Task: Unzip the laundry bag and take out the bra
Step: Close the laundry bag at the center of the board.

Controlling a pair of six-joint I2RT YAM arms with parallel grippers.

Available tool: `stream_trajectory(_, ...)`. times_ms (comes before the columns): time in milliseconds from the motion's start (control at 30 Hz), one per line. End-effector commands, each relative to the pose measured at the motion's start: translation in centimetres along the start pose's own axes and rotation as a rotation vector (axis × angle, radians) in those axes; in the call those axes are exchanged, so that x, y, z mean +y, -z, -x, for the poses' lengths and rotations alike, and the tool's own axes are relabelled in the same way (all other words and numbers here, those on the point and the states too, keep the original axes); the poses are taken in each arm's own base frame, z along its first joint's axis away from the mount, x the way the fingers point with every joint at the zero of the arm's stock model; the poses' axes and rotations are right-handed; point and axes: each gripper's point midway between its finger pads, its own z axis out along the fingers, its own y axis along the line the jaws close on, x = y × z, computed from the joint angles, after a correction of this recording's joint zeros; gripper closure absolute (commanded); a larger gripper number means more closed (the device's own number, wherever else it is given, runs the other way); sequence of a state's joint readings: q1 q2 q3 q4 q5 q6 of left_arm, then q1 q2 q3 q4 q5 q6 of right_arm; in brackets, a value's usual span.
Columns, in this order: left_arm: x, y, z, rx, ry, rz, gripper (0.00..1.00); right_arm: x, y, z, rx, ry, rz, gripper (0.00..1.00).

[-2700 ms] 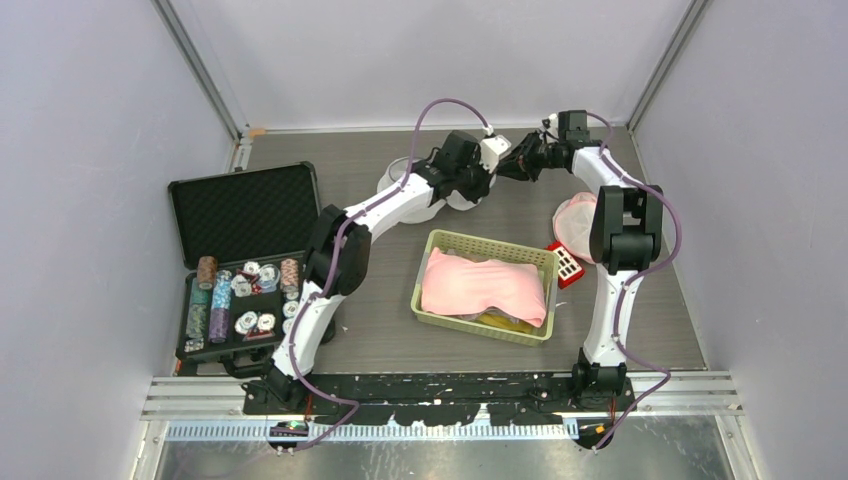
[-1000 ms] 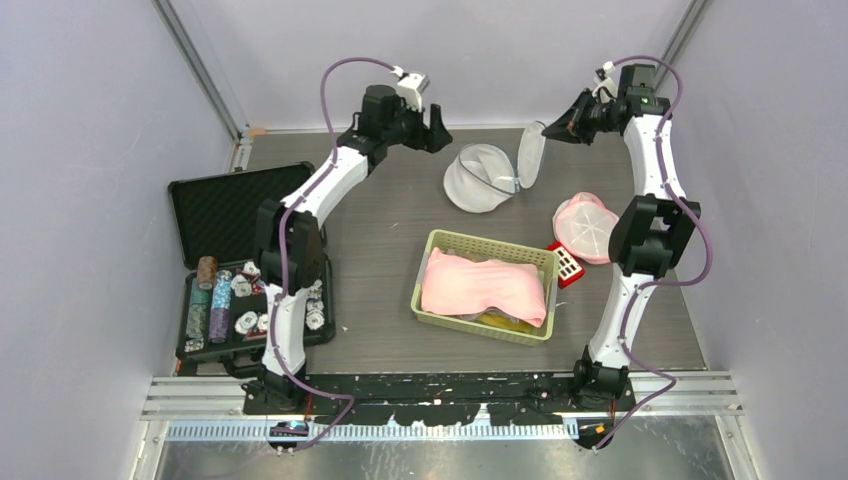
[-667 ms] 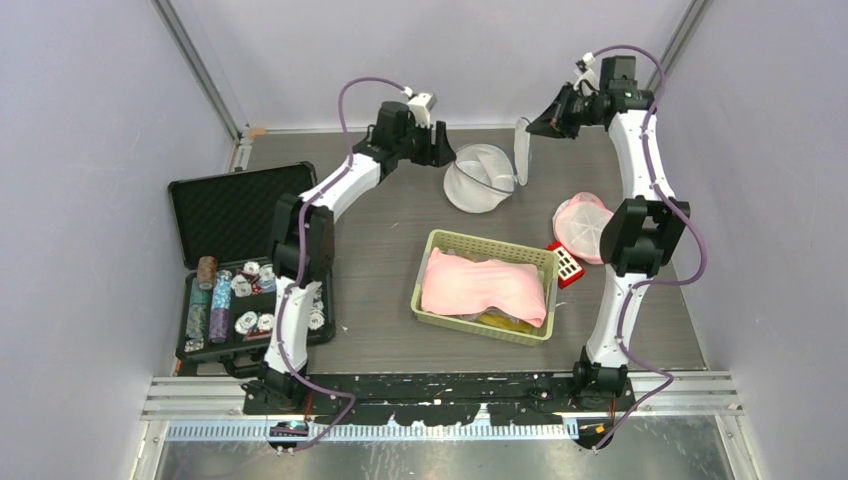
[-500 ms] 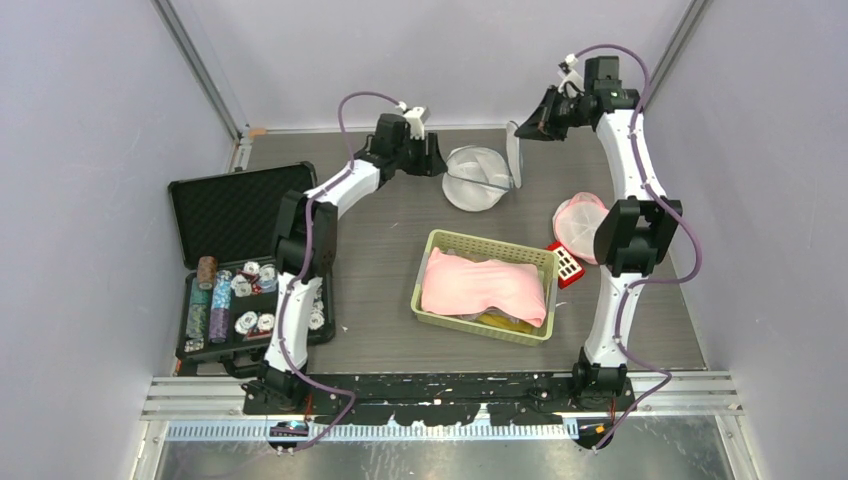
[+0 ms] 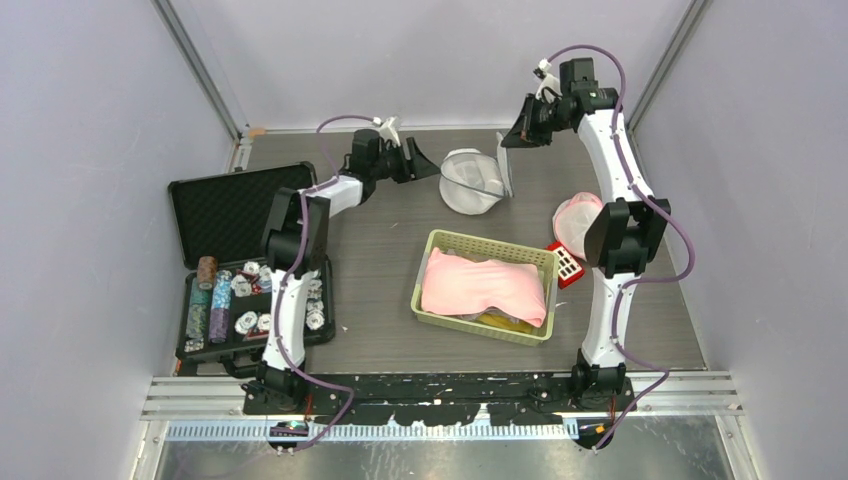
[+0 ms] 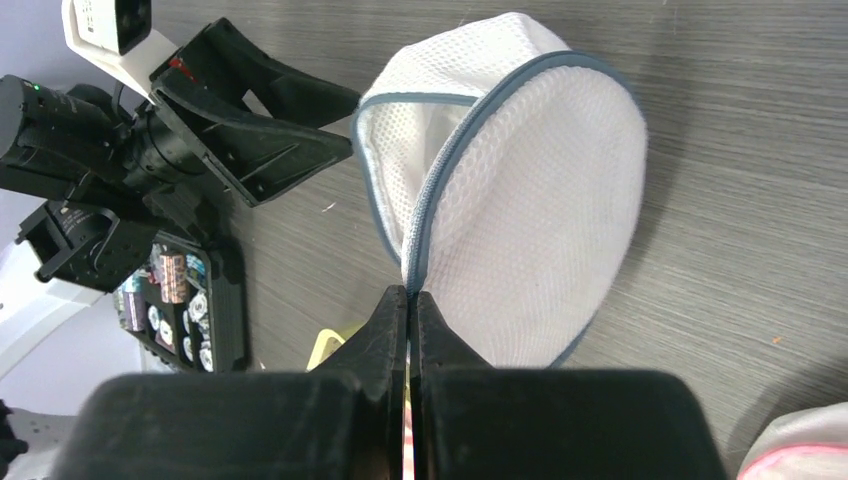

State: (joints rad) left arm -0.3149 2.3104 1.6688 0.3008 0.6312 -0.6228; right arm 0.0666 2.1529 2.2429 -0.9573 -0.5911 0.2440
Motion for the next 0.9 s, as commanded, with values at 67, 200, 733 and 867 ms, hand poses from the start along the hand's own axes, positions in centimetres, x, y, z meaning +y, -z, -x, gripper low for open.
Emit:
stream_trajectory(67, -0.3, 3.7, 5.6, -0.153, 0.007, 0.017, 0.49, 1.9, 2.6, 2.4, -0.096, 0.101, -0.023, 0.99)
stream_trajectory(200, 3.1, 2.2, 3.6, -0.1, 0.06, 0.138, 0.6, 3.0, 1.8, 2.1, -0.084, 0.122, -0.004, 1.0)
stream_trajectory(733, 3.3, -2.3, -3.3, 0.06, 0.082, 0.15, 0.58, 6.1, -2.0, 0.1, -0.023, 0.21, 0.036, 0.99)
stream_trajectory(867, 2.4, -2.8, -5.1, 0.099, 0.086, 0.127, 0.59, 6.6, -3.8, -1.1, 0.009, 0.244, 0.042, 0.99)
